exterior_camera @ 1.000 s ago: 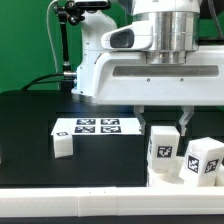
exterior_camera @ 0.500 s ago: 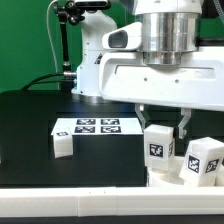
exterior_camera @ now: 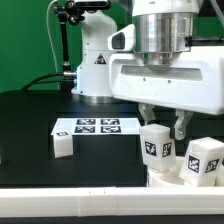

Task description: Assemble stool

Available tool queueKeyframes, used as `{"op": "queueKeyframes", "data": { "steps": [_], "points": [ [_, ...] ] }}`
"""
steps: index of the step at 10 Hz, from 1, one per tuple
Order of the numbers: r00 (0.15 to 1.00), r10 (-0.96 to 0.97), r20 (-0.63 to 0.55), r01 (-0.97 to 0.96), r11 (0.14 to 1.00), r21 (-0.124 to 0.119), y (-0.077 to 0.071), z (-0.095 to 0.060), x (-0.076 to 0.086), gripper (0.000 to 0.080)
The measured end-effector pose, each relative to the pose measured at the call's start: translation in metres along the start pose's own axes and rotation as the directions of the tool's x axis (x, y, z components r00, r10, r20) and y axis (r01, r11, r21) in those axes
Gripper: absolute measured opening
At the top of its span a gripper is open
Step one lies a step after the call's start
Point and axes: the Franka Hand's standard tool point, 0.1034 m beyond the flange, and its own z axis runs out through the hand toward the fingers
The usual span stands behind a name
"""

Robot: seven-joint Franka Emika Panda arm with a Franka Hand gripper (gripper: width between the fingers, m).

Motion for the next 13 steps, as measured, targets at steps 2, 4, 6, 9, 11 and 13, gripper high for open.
{"op": "queueKeyframes", "data": {
  "steps": [2, 4, 6, 9, 11, 13],
  "points": [
    [0.960, 0.278, 0.023, -0.279, 0.960, 0.034, -0.0023, 0.0008, -0.0040, 0.0341],
    [0.886, 0.463, 0.038, -0.464, 0.884, 0.050, -0.0023, 0.0016, -0.0068, 0.0341],
    [0.735, 0.673, 0.080, -0.678, 0.734, 0.044, -0.0022, 0.0018, -0.0080, 0.0341],
    [0.540, 0.831, 0.136, -0.840, 0.543, 0.017, -0.0013, 0.0020, -0.0053, 0.0341],
    [0.396, 0.905, 0.155, -0.916, 0.402, -0.010, -0.0012, 0.0024, -0.0054, 0.0341],
    [0.322, 0.932, 0.168, -0.944, 0.329, -0.016, -0.0017, 0.0027, -0.0057, 0.0340]
  ]
}}
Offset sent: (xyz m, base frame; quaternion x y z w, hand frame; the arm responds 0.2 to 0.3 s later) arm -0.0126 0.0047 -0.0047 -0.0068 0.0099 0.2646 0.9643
